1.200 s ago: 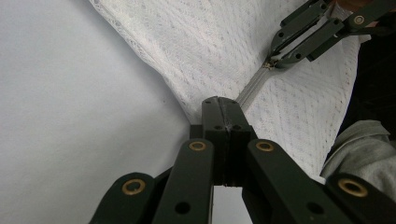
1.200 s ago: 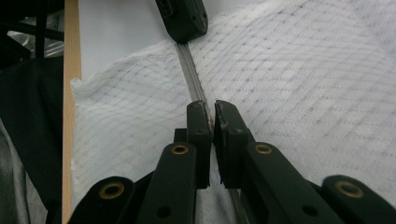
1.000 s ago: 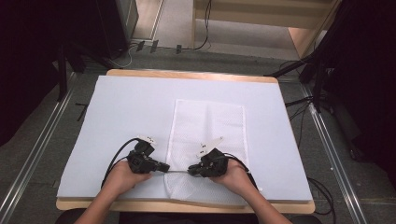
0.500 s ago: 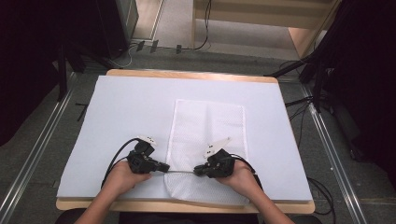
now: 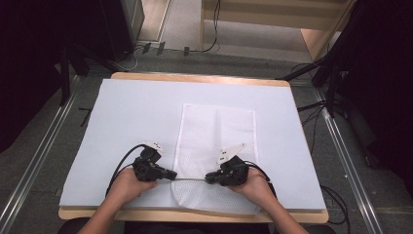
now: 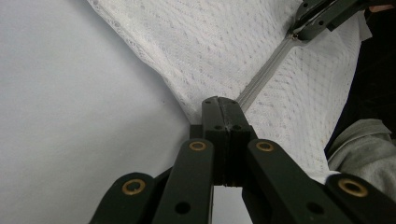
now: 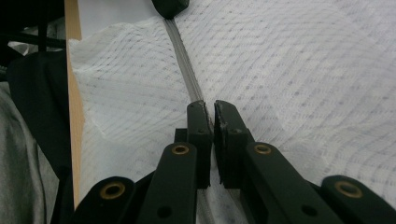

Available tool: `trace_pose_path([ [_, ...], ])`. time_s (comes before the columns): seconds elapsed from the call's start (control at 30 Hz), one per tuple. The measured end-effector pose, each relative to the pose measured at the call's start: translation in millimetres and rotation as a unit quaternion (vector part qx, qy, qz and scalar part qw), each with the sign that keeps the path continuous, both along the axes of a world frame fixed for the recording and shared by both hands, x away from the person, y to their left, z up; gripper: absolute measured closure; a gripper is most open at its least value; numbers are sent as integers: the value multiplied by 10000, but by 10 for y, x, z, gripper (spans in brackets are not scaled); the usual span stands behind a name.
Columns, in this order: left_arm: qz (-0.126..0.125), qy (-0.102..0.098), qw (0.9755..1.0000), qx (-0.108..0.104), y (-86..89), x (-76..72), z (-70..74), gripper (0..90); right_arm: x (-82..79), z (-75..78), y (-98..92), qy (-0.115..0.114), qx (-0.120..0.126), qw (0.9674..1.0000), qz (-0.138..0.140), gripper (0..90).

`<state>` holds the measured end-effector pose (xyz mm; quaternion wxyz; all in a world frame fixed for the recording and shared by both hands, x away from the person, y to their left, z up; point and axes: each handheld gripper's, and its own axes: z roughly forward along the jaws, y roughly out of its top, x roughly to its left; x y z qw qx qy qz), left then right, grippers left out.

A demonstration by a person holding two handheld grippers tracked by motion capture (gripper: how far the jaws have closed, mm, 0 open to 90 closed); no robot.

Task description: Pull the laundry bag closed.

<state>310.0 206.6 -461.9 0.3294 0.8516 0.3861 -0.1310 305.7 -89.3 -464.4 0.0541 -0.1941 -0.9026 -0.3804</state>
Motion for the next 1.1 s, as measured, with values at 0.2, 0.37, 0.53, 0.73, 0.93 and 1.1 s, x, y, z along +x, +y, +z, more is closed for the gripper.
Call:
trace_pose_path([
  [0.2,-1,-7,10000,19,-2,-2,2,900,-9,6,-48,-27,-21,10000,-18,876],
  [0.37,-6,-11,10000,11,-1,-1,1,900,-6,25,-124,7,25,10000,-80,877],
  [0.53,-4,-10,10000,8,-1,-1,0,900,-4,39,-153,-31,60,9999,-101,877],
  [0.73,-1,-3,10000,-2,1,0,0,900,-3,60,-199,-41,80,9999,-128,877],
  [0.93,3,-1,10000,-3,1,-1,-1,900,-9,67,-231,-31,81,9999,-131,877],
  [1.1,-8,-9,10000,1,0,0,-1,900,-12,82,-308,-2,86,9997,-210,878],
])
